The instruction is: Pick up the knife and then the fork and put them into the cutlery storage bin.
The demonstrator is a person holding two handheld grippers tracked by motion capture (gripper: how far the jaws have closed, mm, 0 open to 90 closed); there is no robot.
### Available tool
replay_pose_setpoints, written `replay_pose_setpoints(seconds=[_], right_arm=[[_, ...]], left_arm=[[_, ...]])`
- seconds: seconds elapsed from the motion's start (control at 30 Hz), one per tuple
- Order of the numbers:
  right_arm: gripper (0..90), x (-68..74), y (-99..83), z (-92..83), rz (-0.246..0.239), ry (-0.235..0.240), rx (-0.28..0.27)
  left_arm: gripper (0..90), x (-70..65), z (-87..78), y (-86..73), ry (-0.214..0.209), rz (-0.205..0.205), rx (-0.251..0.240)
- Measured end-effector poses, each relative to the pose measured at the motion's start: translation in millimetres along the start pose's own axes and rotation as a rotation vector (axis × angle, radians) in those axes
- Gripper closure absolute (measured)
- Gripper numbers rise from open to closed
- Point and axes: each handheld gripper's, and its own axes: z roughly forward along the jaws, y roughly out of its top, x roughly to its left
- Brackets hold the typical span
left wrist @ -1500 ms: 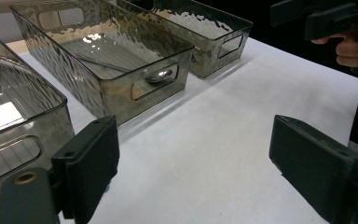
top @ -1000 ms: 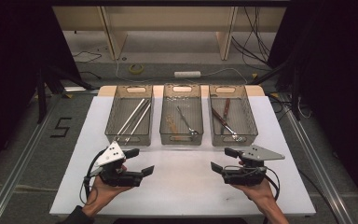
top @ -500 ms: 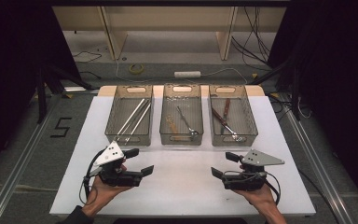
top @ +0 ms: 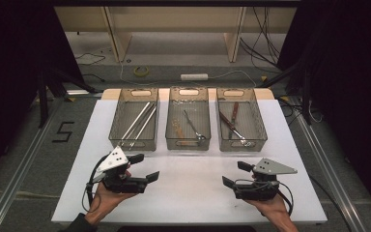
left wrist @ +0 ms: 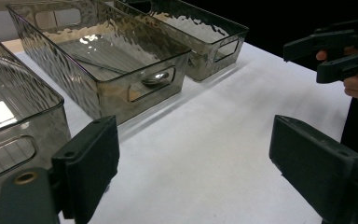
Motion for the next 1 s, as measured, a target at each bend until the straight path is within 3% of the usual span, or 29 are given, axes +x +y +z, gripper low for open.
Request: replay_pose_setpoints(seconds=[1.0], right_arm=[[19.8, 0.3, -0.9, 0.0, -0.009, -0.007, 0.003]], left_arm=[[15.5, 0.3, 0.7, 0.1, -0.001, 0.000, 0.001]])
